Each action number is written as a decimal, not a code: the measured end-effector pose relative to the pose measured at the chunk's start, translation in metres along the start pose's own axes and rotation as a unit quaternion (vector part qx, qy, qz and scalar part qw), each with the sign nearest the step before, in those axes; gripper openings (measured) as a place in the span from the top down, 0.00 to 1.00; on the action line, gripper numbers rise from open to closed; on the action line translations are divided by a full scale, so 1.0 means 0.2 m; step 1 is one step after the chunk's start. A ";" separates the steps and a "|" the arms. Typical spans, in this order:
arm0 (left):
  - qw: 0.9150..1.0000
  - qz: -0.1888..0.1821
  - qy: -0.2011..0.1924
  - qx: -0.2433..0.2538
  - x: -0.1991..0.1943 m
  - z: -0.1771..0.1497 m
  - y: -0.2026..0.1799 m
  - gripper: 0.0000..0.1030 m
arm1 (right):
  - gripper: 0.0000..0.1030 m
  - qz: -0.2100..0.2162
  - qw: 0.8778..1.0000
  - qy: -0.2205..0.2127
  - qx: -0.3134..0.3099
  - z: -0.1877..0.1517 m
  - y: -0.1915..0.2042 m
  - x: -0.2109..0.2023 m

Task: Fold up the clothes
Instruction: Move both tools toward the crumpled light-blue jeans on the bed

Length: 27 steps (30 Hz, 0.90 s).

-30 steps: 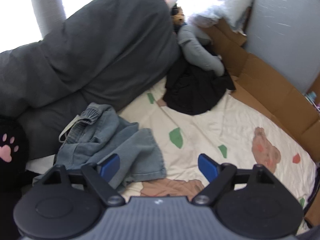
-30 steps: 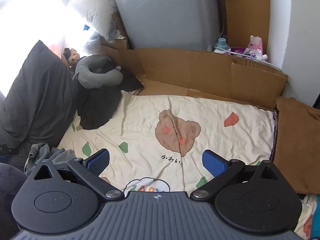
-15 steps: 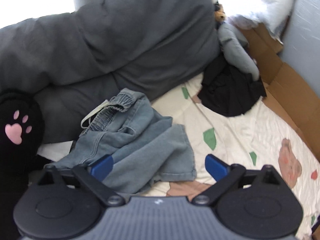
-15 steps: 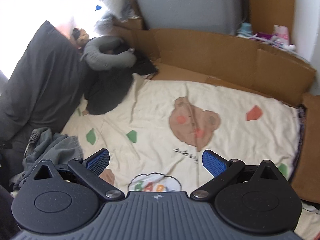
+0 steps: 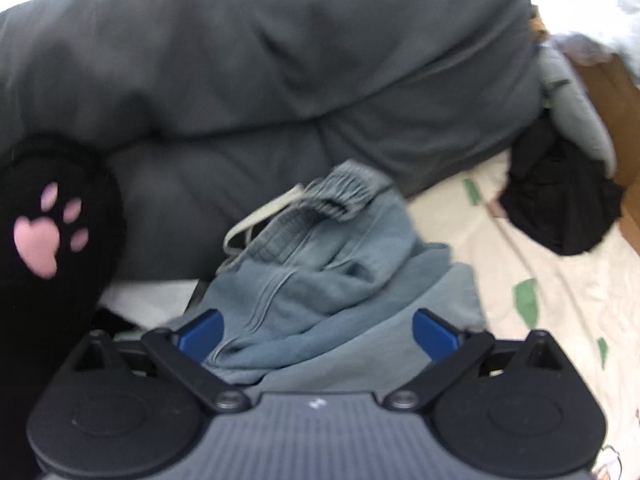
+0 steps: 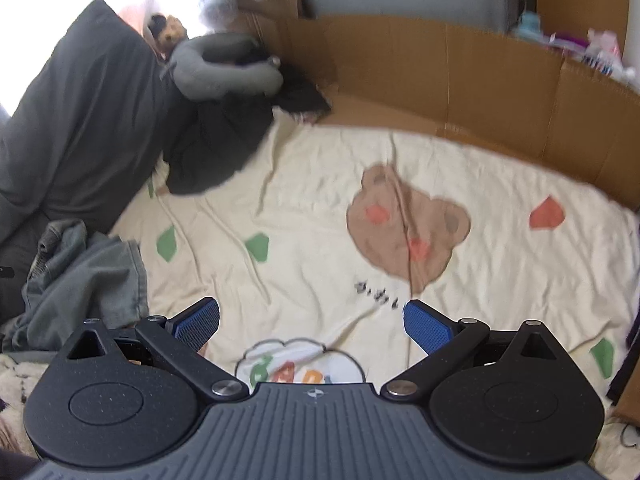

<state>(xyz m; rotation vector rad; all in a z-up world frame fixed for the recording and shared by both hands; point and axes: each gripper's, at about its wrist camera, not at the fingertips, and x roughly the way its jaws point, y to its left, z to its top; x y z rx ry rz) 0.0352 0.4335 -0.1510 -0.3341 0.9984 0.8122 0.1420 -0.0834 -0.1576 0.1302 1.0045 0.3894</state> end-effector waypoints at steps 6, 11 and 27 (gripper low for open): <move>1.000 0.010 0.022 0.011 0.13 -0.09 0.03 0.01 | 0.02 0.025 0.999 0.037 -0.002 -0.06 -0.01 0.20; 0.999 -0.005 0.027 0.042 0.25 -0.16 0.01 0.01 | 0.02 0.047 0.997 0.066 -0.006 -0.11 0.02 0.36; 0.986 -0.013 0.077 0.148 0.55 -0.24 -0.04 0.04 | 0.02 0.093 0.990 0.102 -0.034 -0.16 0.21 0.61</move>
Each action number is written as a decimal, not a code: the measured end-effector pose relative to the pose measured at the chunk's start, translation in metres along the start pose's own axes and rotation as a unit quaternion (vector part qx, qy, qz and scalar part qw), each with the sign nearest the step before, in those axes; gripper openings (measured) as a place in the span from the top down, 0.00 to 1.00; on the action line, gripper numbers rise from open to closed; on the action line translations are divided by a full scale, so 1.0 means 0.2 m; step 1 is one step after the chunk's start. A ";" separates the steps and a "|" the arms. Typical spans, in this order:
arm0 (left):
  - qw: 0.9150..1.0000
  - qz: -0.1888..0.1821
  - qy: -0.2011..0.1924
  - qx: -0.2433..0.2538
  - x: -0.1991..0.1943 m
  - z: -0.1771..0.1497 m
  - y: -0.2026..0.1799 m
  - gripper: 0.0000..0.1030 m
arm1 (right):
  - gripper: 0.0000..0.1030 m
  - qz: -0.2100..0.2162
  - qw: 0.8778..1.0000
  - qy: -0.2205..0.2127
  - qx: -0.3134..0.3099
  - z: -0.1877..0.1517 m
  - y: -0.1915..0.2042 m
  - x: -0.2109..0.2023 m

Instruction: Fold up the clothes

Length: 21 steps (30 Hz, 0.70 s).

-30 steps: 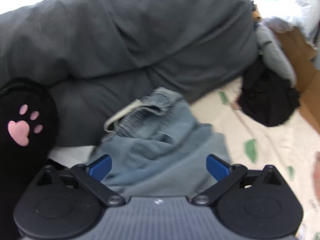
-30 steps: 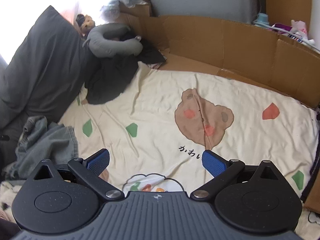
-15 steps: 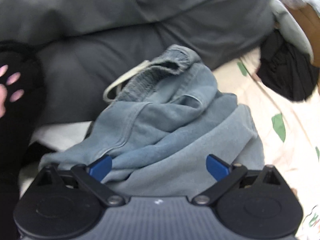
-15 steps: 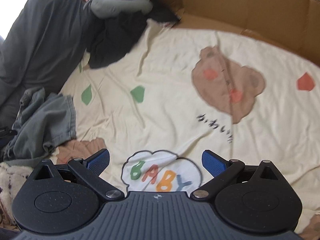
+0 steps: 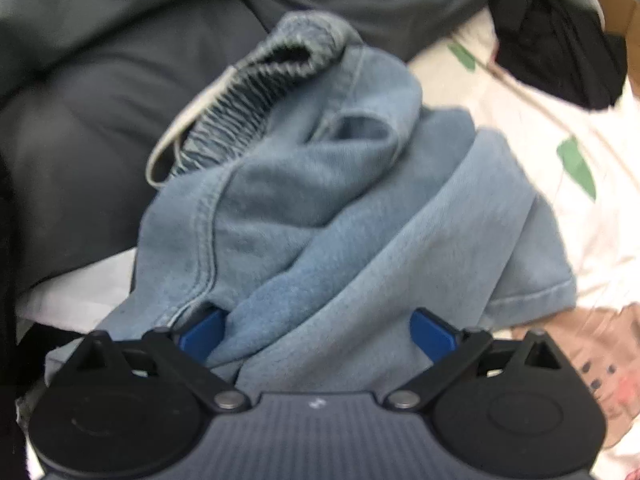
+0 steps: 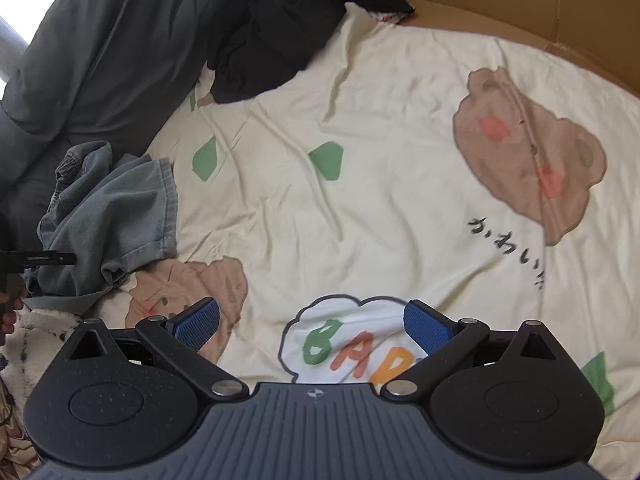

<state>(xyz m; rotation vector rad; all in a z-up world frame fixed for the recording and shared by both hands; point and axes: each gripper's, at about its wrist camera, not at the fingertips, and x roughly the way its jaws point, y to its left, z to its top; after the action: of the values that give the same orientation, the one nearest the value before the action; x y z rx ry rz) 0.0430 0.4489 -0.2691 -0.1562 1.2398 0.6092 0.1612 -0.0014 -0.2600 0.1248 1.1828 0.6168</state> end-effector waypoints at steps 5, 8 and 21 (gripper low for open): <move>1.000 0.004 0.004 -0.006 0.00 0.01 0.00 0.26 | 0.02 0.000 1.000 0.009 -0.004 -0.02 0.00 0.03; 1.000 0.003 -0.003 -0.021 -0.04 0.01 0.02 0.44 | 0.02 0.000 1.000 0.009 0.002 -0.02 -0.02 0.04; 0.995 -0.076 -0.051 -0.036 -0.37 -0.02 -0.06 0.83 | 0.02 0.021 1.000 0.009 -0.006 0.00 0.03 0.08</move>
<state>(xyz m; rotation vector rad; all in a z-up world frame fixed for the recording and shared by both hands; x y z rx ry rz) 0.0324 0.4121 -0.2054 -0.2744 1.0968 0.5226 0.1620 0.0123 -0.2707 0.1339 1.1965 0.6635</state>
